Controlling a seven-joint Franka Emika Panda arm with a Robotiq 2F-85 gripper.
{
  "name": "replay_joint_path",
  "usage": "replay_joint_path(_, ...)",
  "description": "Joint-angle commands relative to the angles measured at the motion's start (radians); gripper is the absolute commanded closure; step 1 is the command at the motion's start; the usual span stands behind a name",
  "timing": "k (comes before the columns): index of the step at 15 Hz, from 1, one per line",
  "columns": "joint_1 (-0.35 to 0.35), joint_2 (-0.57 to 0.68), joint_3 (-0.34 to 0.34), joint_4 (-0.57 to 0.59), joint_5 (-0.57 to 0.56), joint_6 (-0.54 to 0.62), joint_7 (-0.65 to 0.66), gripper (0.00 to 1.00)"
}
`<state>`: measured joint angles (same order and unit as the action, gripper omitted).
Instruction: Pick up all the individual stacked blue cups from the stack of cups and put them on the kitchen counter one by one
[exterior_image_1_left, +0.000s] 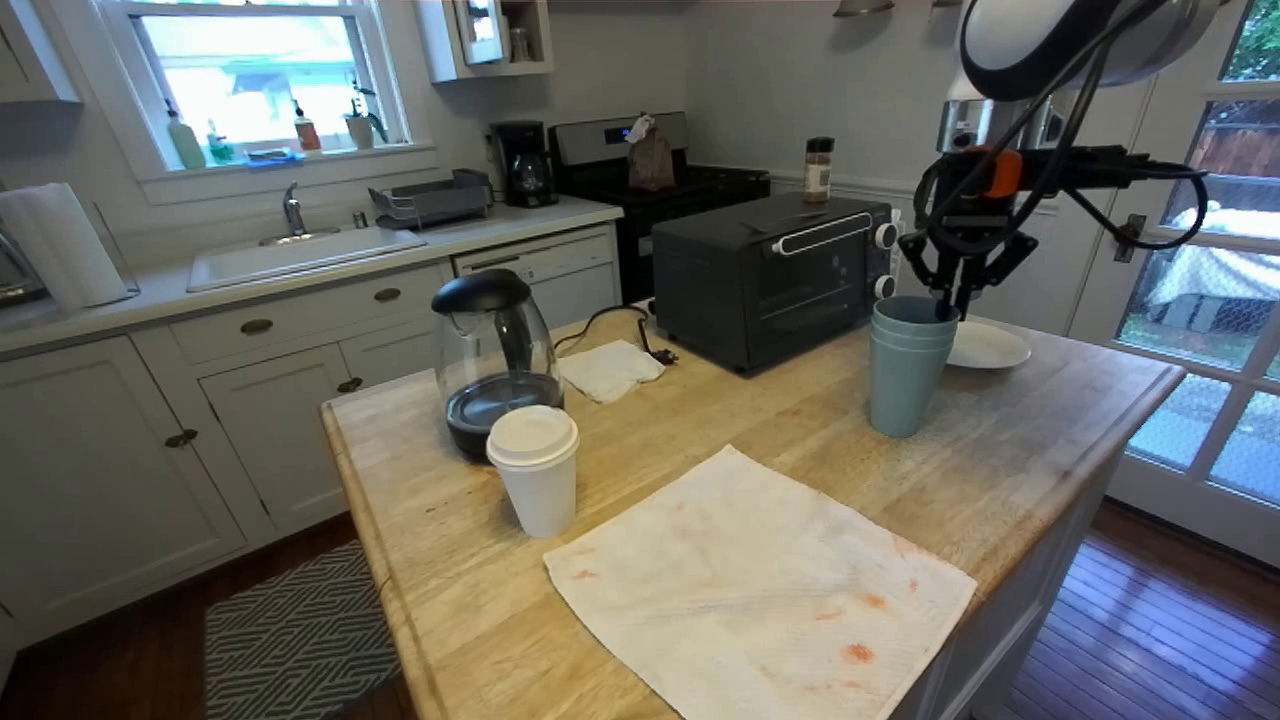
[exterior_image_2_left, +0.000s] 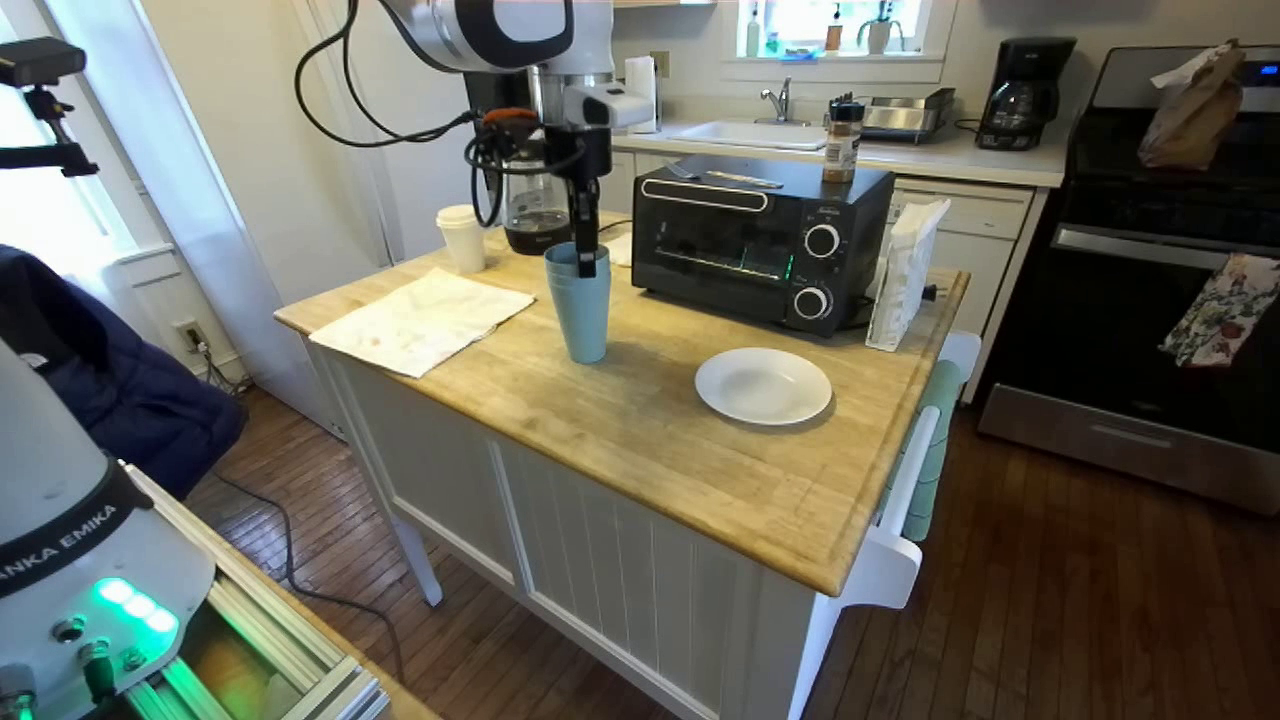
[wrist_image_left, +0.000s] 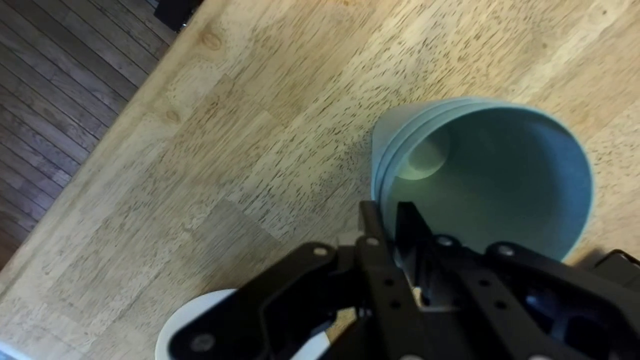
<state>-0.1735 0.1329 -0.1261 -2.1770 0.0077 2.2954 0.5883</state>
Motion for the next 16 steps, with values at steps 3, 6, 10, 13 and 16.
replay_joint_path(3,0.02,0.011,-0.014,0.042,0.039,-0.008,-0.036,0.99)
replay_joint_path(6,0.021,-0.001,-0.013,0.043,0.049,-0.011,-0.044,0.99)
replay_joint_path(10,0.021,-0.01,-0.012,0.041,0.067,-0.008,-0.055,0.99)
replay_joint_path(13,0.02,-0.025,-0.013,0.037,0.082,-0.003,-0.06,0.99)
replay_joint_path(16,0.02,-0.054,-0.014,0.031,0.087,-0.002,-0.054,0.99)
